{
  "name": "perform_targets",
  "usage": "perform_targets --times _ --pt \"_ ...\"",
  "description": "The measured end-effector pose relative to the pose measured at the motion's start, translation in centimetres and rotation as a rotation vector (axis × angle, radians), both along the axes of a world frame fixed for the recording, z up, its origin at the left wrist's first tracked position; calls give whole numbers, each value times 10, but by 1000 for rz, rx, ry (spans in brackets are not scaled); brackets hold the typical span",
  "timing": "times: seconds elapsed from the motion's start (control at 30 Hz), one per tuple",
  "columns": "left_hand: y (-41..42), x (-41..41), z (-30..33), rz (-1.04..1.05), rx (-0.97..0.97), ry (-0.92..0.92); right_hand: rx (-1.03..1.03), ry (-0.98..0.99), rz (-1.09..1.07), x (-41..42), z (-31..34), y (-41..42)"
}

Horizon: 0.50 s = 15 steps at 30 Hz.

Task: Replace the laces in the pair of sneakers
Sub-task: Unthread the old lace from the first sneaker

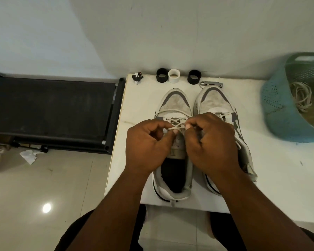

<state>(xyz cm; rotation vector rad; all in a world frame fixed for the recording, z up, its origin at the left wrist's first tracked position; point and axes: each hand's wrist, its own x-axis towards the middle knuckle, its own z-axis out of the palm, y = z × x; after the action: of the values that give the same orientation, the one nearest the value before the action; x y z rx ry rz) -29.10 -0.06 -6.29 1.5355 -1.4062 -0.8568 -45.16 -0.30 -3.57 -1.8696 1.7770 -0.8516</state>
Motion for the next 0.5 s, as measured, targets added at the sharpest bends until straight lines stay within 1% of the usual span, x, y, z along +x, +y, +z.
perform_targets --times 0.1,0.23,0.27,0.3,0.33,0.4,0.43,0.5 --pt "-2 -1 1 23 79 135 -1 -66 -8 -1 1 0" --pt "-5 -5 1 196 170 393 39 98 22 1 0 3" --pt "-5 -5 2 227 187 419 43 112 15 1 -1 3" --pt "-5 -3 2 231 174 391 44 109 9 1 -1 3" --pt "-4 -1 3 198 125 308 44 103 7 1 -1 3" --pt "-1 1 4 23 17 77 41 103 7 1 -1 4" --pt "0 1 4 -61 -19 -8 37 103 8 2 -1 3" --pt "0 0 1 -124 -49 -92 31 97 12 2 0 2"
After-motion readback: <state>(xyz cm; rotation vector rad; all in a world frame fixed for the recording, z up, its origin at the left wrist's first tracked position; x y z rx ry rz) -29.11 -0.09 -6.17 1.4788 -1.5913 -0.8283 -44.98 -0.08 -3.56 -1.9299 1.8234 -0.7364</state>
